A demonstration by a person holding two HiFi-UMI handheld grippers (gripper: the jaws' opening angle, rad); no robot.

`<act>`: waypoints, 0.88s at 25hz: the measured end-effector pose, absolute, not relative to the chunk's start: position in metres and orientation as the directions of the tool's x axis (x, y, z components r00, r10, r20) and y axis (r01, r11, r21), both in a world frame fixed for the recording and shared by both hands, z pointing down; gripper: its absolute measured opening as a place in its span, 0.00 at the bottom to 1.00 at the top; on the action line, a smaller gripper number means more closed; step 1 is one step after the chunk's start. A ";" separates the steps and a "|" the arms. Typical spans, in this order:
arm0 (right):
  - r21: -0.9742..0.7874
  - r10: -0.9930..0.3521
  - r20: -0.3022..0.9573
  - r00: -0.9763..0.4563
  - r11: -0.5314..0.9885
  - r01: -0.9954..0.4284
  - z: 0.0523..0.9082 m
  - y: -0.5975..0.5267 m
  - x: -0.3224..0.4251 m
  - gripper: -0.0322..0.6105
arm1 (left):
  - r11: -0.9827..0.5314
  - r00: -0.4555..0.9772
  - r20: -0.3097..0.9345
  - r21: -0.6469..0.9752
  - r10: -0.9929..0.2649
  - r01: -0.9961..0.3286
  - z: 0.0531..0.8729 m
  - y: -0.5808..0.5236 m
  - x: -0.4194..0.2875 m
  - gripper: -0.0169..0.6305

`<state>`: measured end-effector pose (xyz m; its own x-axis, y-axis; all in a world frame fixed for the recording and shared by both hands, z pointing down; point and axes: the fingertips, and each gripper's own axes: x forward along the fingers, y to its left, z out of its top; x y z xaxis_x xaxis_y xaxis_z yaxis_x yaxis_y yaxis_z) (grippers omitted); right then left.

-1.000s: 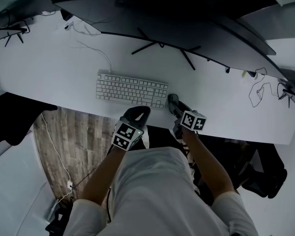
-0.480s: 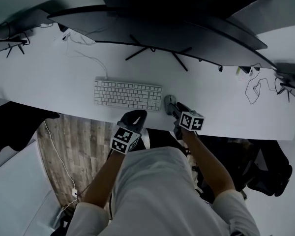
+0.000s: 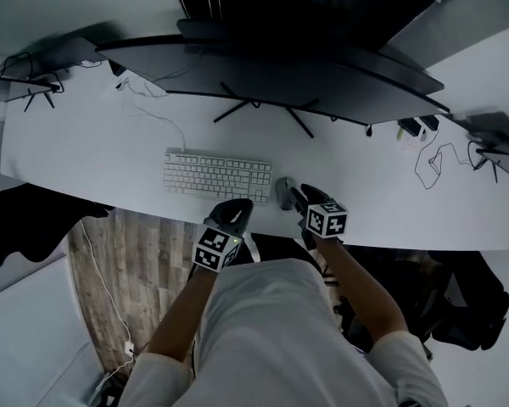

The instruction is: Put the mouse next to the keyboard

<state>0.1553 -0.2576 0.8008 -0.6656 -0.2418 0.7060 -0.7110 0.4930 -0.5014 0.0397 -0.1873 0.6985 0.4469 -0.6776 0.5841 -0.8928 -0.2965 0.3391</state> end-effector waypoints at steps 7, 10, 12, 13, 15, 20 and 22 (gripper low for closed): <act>-0.454 -0.264 0.676 -0.688 0.586 -0.671 0.770 -0.268 0.155 0.22 | -0.271 0.416 0.576 0.324 -0.704 -0.906 0.691 -0.184 0.039 0.05; -0.435 -0.275 0.665 -0.695 0.614 -0.659 0.757 -0.272 0.157 0.17 | -0.257 0.402 0.567 0.320 -0.719 -0.912 0.685 -0.183 0.034 0.05; -0.420 -0.287 0.655 -0.699 0.631 -0.653 0.748 -0.274 0.159 0.15 | -0.257 0.400 0.560 0.319 -0.726 -0.912 0.680 -0.183 0.032 0.05; -0.411 -0.295 0.650 -0.700 0.638 -0.651 0.743 -0.274 0.160 0.14 | -0.257 0.402 0.556 0.323 -0.728 -0.911 0.678 -0.183 0.031 0.05; -0.398 -0.309 0.640 -0.704 0.650 -0.647 0.734 -0.273 0.161 0.13 | -0.256 0.409 0.549 0.336 -0.729 -0.906 0.675 -0.181 0.028 0.05; -0.366 -0.344 0.623 -0.703 0.666 -0.650 0.713 -0.265 0.158 0.12 | -0.280 0.428 0.525 0.339 -0.736 -0.898 0.661 -0.177 0.014 0.05; -0.331 -0.371 0.628 -0.684 0.668 -0.666 0.704 -0.261 0.158 0.12 | -0.296 0.435 0.516 0.333 -0.737 -0.895 0.654 -0.175 0.007 0.05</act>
